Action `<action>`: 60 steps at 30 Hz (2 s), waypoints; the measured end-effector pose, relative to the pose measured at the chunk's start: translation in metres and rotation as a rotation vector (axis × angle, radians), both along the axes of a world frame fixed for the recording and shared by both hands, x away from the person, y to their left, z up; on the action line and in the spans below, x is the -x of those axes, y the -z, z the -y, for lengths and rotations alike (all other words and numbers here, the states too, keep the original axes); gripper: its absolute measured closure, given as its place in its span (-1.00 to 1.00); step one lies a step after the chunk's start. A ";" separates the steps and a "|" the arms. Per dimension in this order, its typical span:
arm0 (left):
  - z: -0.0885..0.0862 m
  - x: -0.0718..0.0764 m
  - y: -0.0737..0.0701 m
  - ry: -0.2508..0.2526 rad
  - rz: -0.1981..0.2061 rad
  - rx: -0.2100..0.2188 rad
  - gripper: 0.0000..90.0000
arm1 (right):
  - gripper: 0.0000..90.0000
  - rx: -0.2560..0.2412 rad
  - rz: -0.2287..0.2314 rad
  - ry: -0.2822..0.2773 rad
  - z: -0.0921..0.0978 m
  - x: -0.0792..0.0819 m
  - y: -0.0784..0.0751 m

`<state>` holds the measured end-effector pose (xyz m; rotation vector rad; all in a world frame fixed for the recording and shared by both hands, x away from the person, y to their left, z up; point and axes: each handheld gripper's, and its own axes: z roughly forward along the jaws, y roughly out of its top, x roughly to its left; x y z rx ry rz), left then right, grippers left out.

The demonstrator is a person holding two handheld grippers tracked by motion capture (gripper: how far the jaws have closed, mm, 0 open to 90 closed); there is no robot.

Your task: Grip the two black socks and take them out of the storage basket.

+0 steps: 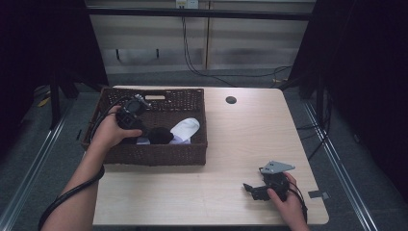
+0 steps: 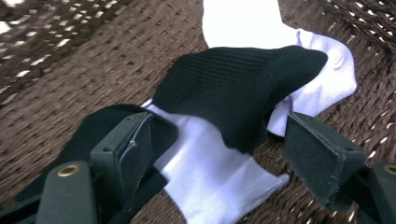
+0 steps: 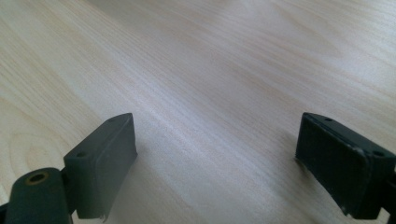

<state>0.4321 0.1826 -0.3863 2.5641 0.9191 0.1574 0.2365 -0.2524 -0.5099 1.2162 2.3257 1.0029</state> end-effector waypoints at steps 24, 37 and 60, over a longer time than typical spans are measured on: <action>0.035 -0.010 0.000 0.136 -0.107 -0.257 0.89 | -0.74 0.001 0.003 -0.001 0.000 0.000 0.000; 0.034 -0.016 -0.047 0.119 -0.142 -0.225 0.90 | -0.74 0.002 0.002 -0.002 0.000 0.000 0.000; 0.033 -0.007 -0.117 0.138 -0.192 -0.212 0.90 | -0.74 0.002 0.001 -0.003 0.000 0.000 0.000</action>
